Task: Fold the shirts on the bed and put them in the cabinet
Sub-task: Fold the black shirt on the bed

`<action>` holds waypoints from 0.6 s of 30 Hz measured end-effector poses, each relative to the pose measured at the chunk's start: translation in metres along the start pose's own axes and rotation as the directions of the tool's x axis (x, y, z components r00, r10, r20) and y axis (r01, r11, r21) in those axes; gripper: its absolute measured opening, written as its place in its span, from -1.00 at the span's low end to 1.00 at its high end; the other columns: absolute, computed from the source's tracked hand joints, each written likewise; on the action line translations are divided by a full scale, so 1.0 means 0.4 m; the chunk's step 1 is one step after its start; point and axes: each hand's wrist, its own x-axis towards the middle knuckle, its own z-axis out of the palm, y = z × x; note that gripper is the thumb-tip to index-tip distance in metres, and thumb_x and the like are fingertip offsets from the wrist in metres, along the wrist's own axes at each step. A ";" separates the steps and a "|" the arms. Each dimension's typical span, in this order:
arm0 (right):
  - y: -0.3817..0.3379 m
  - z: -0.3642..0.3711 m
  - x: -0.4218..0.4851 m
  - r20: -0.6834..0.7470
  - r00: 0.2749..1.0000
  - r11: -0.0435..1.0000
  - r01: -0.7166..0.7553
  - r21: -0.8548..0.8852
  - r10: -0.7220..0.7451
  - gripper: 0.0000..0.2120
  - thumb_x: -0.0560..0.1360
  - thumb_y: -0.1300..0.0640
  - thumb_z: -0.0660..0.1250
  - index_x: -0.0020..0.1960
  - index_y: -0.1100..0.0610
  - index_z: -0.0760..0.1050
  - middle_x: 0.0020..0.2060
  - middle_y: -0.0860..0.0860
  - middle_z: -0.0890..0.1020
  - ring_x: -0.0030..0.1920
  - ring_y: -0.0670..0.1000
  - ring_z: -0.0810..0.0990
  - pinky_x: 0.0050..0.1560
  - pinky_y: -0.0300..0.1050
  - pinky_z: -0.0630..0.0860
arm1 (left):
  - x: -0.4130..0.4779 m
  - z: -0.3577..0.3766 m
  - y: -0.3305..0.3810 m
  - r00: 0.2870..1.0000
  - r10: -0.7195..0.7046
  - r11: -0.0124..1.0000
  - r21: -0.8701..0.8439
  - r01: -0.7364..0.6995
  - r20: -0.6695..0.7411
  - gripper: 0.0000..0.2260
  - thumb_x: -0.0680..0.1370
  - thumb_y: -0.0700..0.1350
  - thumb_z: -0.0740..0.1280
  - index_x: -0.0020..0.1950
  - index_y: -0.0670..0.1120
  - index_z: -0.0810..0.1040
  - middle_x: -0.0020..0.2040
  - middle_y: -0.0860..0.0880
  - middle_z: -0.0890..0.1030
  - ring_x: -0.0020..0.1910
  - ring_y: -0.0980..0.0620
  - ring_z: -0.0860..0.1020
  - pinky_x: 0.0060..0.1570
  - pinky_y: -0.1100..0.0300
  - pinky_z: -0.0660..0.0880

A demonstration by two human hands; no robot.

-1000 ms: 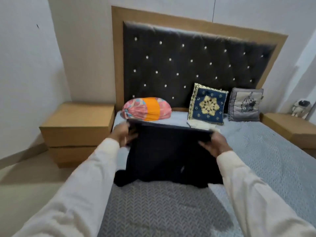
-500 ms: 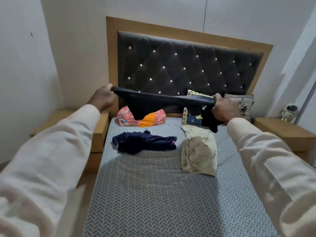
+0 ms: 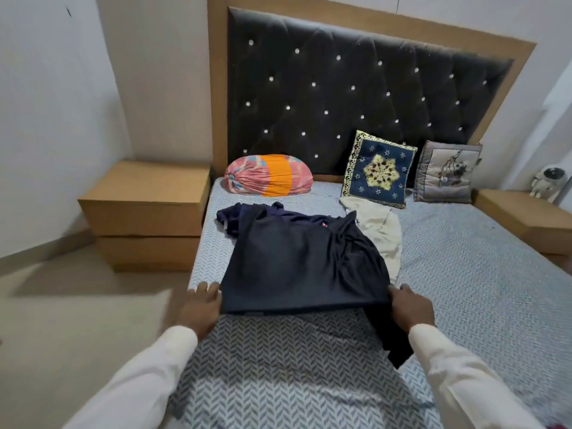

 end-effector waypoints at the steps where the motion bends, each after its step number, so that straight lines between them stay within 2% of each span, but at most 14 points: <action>1: 0.002 0.028 -0.034 0.010 1.000 1.000 -0.005 0.007 0.005 -0.73 0.57 0.07 0.11 0.25 -0.06 0.41 0.10 0.07 0.49 0.00 0.16 0.64 -0.06 -0.02 0.48 | -0.024 0.028 0.021 0.999 0.032 0.999 0.014 -0.033 0.040 -0.64 0.32 -0.12 0.11 -0.15 -0.18 0.67 -0.10 -0.19 0.58 -0.15 -0.15 0.36 -0.39 -0.01 0.52; 3: 0.009 0.068 -0.095 0.032 0.999 1.000 -0.017 0.012 0.016 -0.73 0.57 0.08 0.13 0.24 -0.06 0.40 0.11 0.06 0.46 -0.01 0.16 0.64 -0.12 -0.03 0.43 | -0.078 0.020 0.071 0.987 0.060 0.996 0.049 -0.068 0.149 -0.57 0.34 -0.11 0.08 -0.07 -0.18 0.70 -0.06 -0.18 0.62 -0.09 -0.16 0.38 -0.31 -0.03 0.56; 4: 0.017 0.086 -0.123 0.045 0.998 0.999 -0.032 0.010 0.031 -0.74 0.57 0.09 0.14 0.24 -0.05 0.40 0.10 0.06 0.45 -0.02 0.16 0.64 -0.14 -0.04 0.41 | -0.104 0.016 0.098 0.976 0.077 0.992 0.078 -0.094 0.202 -0.52 0.39 -0.11 0.05 0.09 -0.19 0.67 0.06 -0.20 0.61 0.02 -0.20 0.42 -0.15 -0.05 0.56; 6: 0.034 0.114 -0.174 0.059 0.996 0.998 -0.064 -0.011 0.064 -0.74 0.55 0.12 0.17 0.23 -0.01 0.39 0.08 0.06 0.43 -0.06 0.15 0.63 -0.18 -0.06 0.38 | -0.149 0.027 0.129 0.970 0.109 0.990 0.060 -0.125 0.218 -0.48 0.51 -0.15 -0.03 0.43 -0.20 0.40 0.35 -0.20 0.42 0.29 -0.23 0.37 0.20 -0.06 0.40; 7: 0.042 0.125 -0.195 0.058 0.995 0.996 -0.087 -0.016 0.087 -0.75 0.55 0.13 0.17 0.22 0.00 0.39 0.08 0.05 0.42 -0.08 0.14 0.63 -0.20 -0.07 0.37 | -0.169 0.027 0.142 0.958 0.075 0.991 0.088 -0.102 0.277 -0.51 0.57 -0.17 -0.03 0.49 -0.21 0.29 0.40 -0.18 0.34 0.36 -0.21 0.32 0.27 -0.04 0.33; 9: 0.056 0.137 -0.238 0.036 0.990 0.991 -0.134 -0.013 0.134 -0.78 0.56 0.12 0.17 0.20 0.00 0.39 0.08 0.06 0.41 -0.12 0.14 0.64 -0.23 -0.06 0.37 | -0.198 0.025 0.168 0.927 0.064 0.985 0.128 -0.119 0.370 -0.56 0.60 -0.19 0.05 0.49 -0.23 0.27 0.42 -0.18 0.30 0.38 -0.20 0.28 0.28 -0.03 0.30; 13: 0.083 0.135 -0.305 -0.003 0.984 0.983 -0.177 -0.042 0.177 -0.78 0.56 0.11 0.19 0.21 -0.01 0.40 0.10 0.05 0.42 -0.13 0.11 0.64 -0.24 -0.07 0.36 | -0.270 0.033 0.232 0.890 0.045 0.967 0.205 -0.154 0.454 -0.58 0.60 -0.14 0.14 0.47 -0.18 0.34 0.41 -0.17 0.32 0.38 -0.20 0.27 0.31 -0.03 0.30; 18: 0.106 0.136 -0.391 0.062 0.987 0.978 -0.140 -0.155 0.151 -0.74 0.56 0.09 0.21 0.24 0.01 0.40 0.14 0.06 0.46 -0.05 0.11 0.64 -0.20 -0.09 0.38 | -0.346 -0.037 0.289 0.809 0.045 0.954 0.216 -0.209 0.586 -0.55 0.64 -0.07 0.11 0.55 -0.07 0.27 0.49 -0.16 0.27 0.46 -0.19 0.22 0.40 -0.03 0.22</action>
